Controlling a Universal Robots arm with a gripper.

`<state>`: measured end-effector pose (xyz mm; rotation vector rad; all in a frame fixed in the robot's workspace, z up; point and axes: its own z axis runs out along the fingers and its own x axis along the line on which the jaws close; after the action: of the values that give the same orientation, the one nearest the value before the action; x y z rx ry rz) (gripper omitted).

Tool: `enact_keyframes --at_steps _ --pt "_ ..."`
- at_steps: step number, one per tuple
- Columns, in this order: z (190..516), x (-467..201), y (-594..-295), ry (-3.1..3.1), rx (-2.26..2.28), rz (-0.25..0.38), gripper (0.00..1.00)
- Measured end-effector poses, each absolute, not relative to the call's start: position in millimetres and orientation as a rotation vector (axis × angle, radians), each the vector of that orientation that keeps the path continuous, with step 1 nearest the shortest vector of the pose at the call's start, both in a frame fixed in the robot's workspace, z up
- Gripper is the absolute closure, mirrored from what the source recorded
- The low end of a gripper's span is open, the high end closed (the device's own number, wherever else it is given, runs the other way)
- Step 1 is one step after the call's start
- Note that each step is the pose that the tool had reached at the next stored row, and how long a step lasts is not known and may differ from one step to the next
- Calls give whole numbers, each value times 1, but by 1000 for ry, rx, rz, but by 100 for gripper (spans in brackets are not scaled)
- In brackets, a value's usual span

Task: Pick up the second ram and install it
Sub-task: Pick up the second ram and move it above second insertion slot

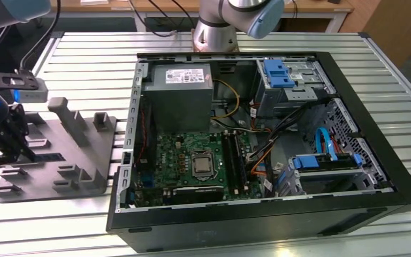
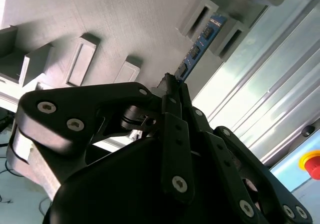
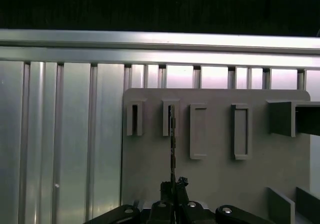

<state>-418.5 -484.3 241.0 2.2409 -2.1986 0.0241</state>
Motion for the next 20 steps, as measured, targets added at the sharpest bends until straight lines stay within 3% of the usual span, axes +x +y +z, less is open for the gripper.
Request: enact_keyframes --at_steps 20 --pt "269 -418 -484 -2199 2242 23 86"
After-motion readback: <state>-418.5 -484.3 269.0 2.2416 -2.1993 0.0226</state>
